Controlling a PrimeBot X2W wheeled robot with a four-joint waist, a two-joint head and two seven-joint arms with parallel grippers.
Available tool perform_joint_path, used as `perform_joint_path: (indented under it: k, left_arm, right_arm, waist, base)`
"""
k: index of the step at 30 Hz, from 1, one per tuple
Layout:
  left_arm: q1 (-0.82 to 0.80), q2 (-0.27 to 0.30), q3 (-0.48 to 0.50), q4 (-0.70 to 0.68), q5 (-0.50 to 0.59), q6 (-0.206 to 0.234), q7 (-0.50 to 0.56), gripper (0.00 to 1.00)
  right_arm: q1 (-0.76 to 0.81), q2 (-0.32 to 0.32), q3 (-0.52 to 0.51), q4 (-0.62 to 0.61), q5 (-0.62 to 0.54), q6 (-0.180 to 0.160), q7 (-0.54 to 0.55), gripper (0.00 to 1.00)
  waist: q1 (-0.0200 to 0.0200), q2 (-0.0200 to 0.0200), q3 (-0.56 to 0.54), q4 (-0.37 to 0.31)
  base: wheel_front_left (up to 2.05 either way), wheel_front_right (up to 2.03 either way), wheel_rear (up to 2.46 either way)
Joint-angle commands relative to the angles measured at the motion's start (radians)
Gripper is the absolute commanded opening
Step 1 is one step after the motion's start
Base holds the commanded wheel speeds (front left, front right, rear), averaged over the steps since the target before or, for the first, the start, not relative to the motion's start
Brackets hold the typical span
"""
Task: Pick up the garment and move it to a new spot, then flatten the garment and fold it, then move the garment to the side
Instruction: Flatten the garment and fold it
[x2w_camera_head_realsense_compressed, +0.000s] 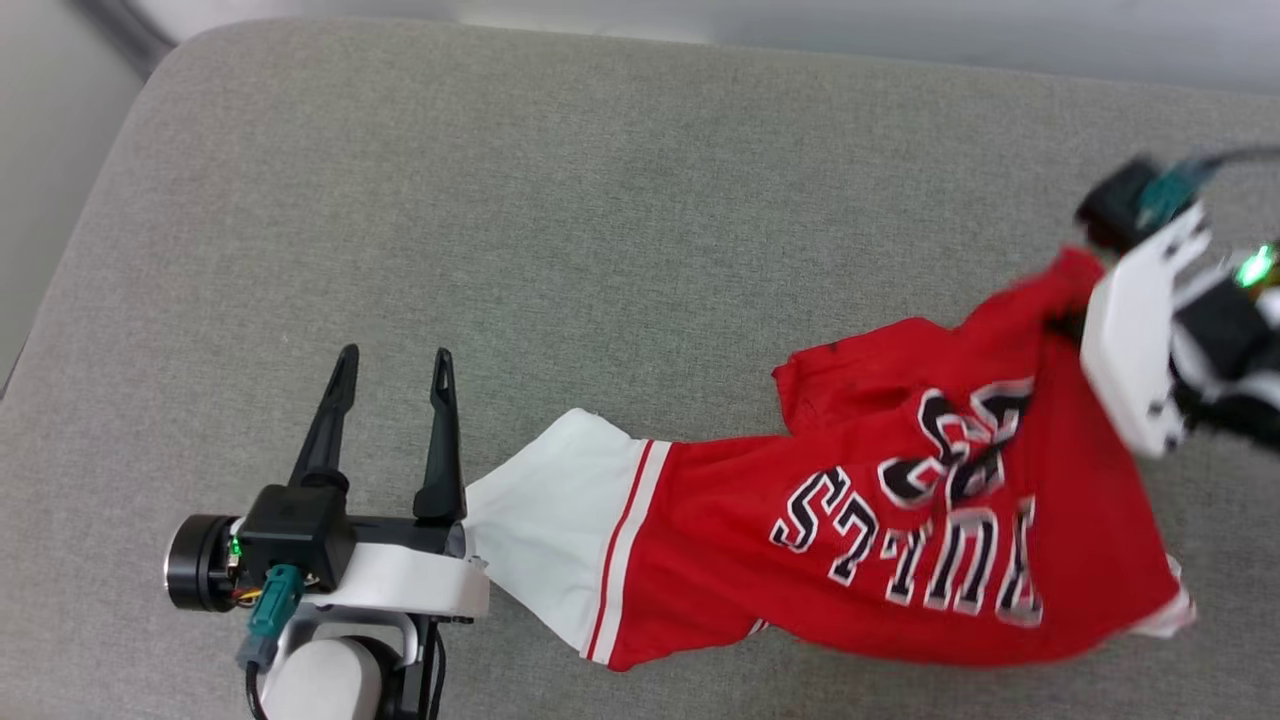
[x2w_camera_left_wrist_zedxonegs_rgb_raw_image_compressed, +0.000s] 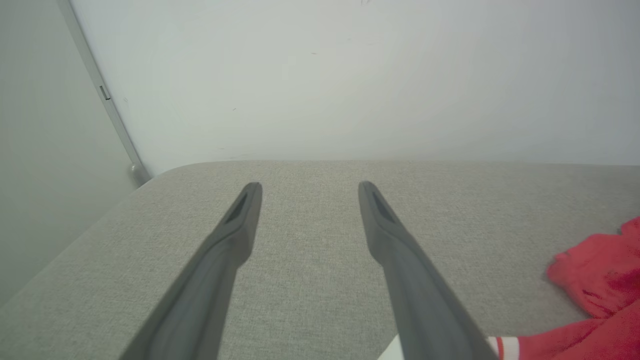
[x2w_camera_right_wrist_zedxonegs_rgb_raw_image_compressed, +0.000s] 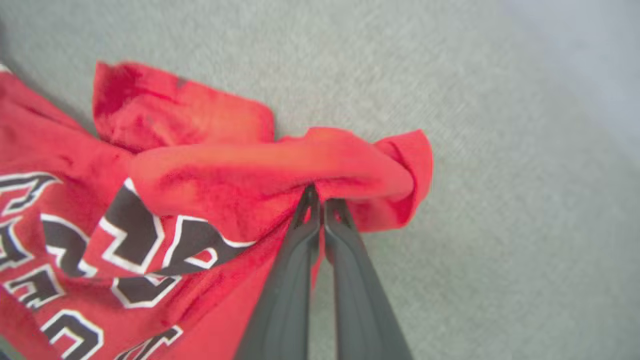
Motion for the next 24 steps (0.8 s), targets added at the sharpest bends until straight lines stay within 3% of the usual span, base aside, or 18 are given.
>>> perform_joint_path:
  k: [1, 7, 14, 17, 18, 24]
  left_arm:
    - [0.010, -0.010, 0.011, 0.004, 0.012, -0.014, -0.002, 1.00]
    - [0.010, -0.062, 0.042, 0.011, 0.055, -0.067, -0.002, 1.00]
    - [-0.001, -0.104, 0.077, 0.028, 0.091, -0.111, -0.002, 1.00]
    - [-0.008, -0.108, 0.098, 0.038, 0.104, -0.126, -0.002, 1.00]
    - [-0.009, -0.107, 0.108, 0.042, 0.106, -0.130, -0.002, 1.00]
    - [-0.013, -0.068, 0.168, 0.057, 0.123, -0.167, -0.002, 1.00]
  right_arm:
    - [-0.044, 0.013, -0.007, 0.016, -0.005, -0.001, -0.030, 0.00]
    - [-0.144, 0.098, 0.007, 0.172, -0.043, -0.001, -0.123, 0.00]
    - [-0.093, 0.198, 0.105, 0.447, -0.075, 0.000, -0.155, 0.00]
    - [-0.082, 0.215, 0.118, 0.500, -0.058, 0.000, -0.208, 0.00]
    - [-0.091, 0.211, 0.123, 0.500, -0.062, 0.000, -0.241, 1.00]
    - [-0.124, 0.144, 0.083, 0.443, -0.084, -0.001, -0.530, 1.00]
  waist:
    - [-0.0001, 0.0000, -0.002, 0.005]
    - [-0.0001, 0.0000, 0.019, 0.022]
    - [-0.0001, 0.0000, 0.039, 0.027]
    - [-0.0001, 0.0000, 0.028, 0.019]
    - [-0.0001, 0.0000, 0.021, 0.014]
    - [-0.0001, 0.0000, -0.042, -0.016]
  base:
    - [0.00, 0.00, 0.00]
    - [0.00, 0.00, 0.00]
    - [0.00, 0.00, 0.00]
    - [0.00, 0.00, 0.00]
    - [0.00, 0.00, 0.00]
    - [0.00, 0.00, 0.00]
